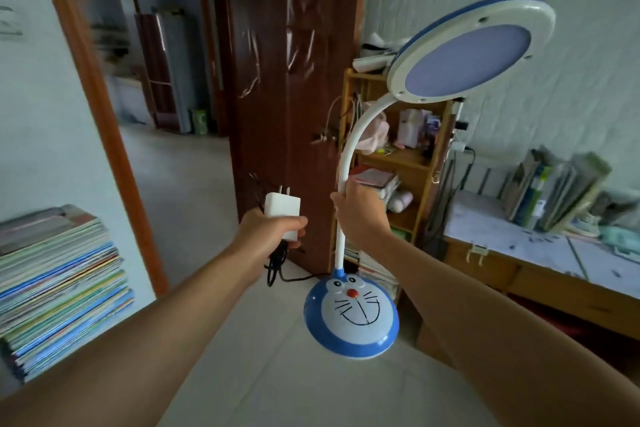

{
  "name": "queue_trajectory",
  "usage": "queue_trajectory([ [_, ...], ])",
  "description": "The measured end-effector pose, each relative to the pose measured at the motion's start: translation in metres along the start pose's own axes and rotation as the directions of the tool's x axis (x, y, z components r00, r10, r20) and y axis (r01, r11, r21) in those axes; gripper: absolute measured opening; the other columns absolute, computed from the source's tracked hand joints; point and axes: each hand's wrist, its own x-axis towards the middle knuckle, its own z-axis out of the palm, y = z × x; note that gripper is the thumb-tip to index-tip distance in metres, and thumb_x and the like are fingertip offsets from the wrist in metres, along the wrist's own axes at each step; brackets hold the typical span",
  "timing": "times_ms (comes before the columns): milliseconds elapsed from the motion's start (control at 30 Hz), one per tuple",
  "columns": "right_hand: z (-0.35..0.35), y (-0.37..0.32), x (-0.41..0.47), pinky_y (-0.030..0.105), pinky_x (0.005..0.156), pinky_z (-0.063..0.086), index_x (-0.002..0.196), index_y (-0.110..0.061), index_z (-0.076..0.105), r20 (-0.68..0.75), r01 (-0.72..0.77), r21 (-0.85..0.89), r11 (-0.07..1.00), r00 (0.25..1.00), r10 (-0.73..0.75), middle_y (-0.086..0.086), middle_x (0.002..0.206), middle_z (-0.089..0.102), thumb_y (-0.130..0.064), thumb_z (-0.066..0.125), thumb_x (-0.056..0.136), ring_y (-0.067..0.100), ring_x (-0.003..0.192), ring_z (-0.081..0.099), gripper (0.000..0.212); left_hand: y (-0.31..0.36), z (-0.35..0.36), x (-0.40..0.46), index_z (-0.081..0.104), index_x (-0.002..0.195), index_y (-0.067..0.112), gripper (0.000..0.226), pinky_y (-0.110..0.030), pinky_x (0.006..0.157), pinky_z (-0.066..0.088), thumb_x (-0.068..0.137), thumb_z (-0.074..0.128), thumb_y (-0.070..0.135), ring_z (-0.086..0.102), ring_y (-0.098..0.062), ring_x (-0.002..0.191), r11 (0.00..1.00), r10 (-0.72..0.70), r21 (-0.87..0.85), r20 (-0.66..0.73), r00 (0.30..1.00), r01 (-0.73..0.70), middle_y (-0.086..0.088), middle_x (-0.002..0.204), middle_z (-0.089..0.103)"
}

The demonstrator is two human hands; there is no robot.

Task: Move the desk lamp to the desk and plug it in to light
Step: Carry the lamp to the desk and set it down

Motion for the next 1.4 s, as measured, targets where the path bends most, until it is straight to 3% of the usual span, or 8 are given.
queue_trajectory([
  [133, -0.02, 0.045, 0.014, 0.04, 0.073, 0.045, 0.108, -0.002, 0.051, -0.051, -0.075, -0.03, 0.997, 0.996, 0.074, 0.02, 0.103, 0.062, -0.021, 0.041, 0.095, 0.037, 0.096, 0.057, 0.025, -0.003, 0.049, 0.028, 0.062, 0.101, 0.004, 0.031, -0.02, 0.048, 0.052, 0.074, 0.075, 0.01, 0.065, -0.017, 0.064, 1.0, -0.002, 0.027, 0.106, 0.994, 0.0, -0.009, 0.08, 0.069],
  [267, -0.036, 0.088, 0.035, 0.036, 0.07, 0.041, 0.11, -0.003, 0.053, -0.081, -0.143, -0.121, 0.982, 0.988, 0.134, 0.02, 0.108, 0.06, -0.019, 0.04, 0.095, 0.036, 0.098, 0.058, 0.025, -0.009, 0.098, 0.063, 0.063, 0.103, 0.004, 0.037, -0.041, 0.077, 0.056, 0.07, 0.078, 0.015, 0.068, -0.029, 0.081, 0.999, -0.026, 0.041, 0.176, 0.984, 0.019, -0.015, 0.09, 0.07],
  [433, -0.059, 0.139, 0.074, 0.032, 0.057, 0.04, 0.095, -0.006, 0.051, -0.135, -0.268, -0.081, 0.96, 0.957, 0.256, 0.012, 0.084, 0.055, -0.012, 0.043, 0.093, 0.03, 0.075, 0.055, 0.01, -0.008, 0.161, 0.119, 0.067, 0.096, 0.005, 0.029, -0.025, 0.051, 0.051, 0.07, 0.077, 0.011, 0.066, -0.02, 0.062, 1.0, -0.024, 0.006, 0.308, 0.951, 0.024, -0.01, 0.076, 0.071],
  [733, -0.092, 0.217, 0.131, 0.046, 0.066, 0.053, 0.08, -0.01, 0.048, -0.262, -0.412, 0.02, 0.911, 0.877, 0.402, 0.016, 0.085, 0.06, -0.023, 0.043, 0.092, 0.033, 0.077, 0.06, 0.018, 0.001, 0.266, 0.19, 0.063, 0.106, 0.0, 0.039, -0.018, 0.045, 0.051, 0.071, 0.077, 0.011, 0.067, -0.014, 0.062, 1.0, -0.024, 0.026, 0.457, 0.889, 0.013, -0.01, 0.083, 0.069],
  [967, -0.116, 0.301, 0.175, 0.038, 0.062, 0.049, 0.083, -0.008, 0.049, -0.291, -0.447, 0.012, 0.895, 0.855, 0.43, 0.016, 0.087, 0.063, -0.023, 0.044, 0.094, 0.03, 0.077, 0.061, 0.019, -0.003, 0.354, 0.225, 0.058, 0.113, 0.0, 0.045, -0.012, 0.037, 0.046, 0.073, 0.076, 0.01, 0.062, -0.018, 0.066, 0.997, -0.047, 0.075, 0.498, 0.866, 0.01, -0.016, 0.094, 0.068],
  [1100, -0.136, 0.359, 0.21, 0.031, 0.054, 0.041, 0.082, -0.009, 0.046, -0.272, -0.434, -0.011, 0.901, 0.868, 0.415, 0.008, 0.08, 0.055, -0.024, 0.043, 0.095, 0.023, 0.069, 0.057, 0.02, -0.011, 0.414, 0.252, 0.068, 0.097, 0.001, 0.036, -0.034, 0.07, 0.053, 0.07, 0.077, 0.022, 0.068, -0.029, 0.08, 0.989, -0.066, 0.149, 0.458, 0.887, -0.003, -0.018, 0.094, 0.073],
  [1233, -0.158, 0.42, 0.251, 0.029, 0.048, 0.033, 0.079, -0.009, 0.045, -0.262, -0.406, -0.032, 0.913, 0.885, 0.384, 0.002, 0.069, 0.047, -0.026, 0.043, 0.096, 0.013, 0.057, 0.043, 0.024, -0.014, 0.475, 0.278, 0.07, 0.082, 0.006, 0.022, -0.03, 0.069, 0.044, 0.072, 0.076, 0.024, 0.065, -0.017, 0.063, 0.987, -0.107, 0.157, 0.424, 0.899, 0.044, -0.006, 0.074, 0.073],
  [1400, -0.171, 0.482, 0.296, 0.027, 0.046, 0.034, 0.073, -0.012, 0.045, -0.254, -0.375, -0.01, 0.927, 0.897, 0.361, -0.001, 0.065, 0.047, -0.027, 0.046, 0.094, 0.012, 0.055, 0.044, 0.026, -0.018, 0.536, 0.306, 0.059, 0.075, 0.012, 0.016, -0.009, 0.03, 0.037, 0.074, 0.075, 0.011, 0.058, 0.001, 0.034, 0.99, -0.112, 0.119, 0.393, 0.913, 0.07, -0.003, 0.064, 0.067],
])
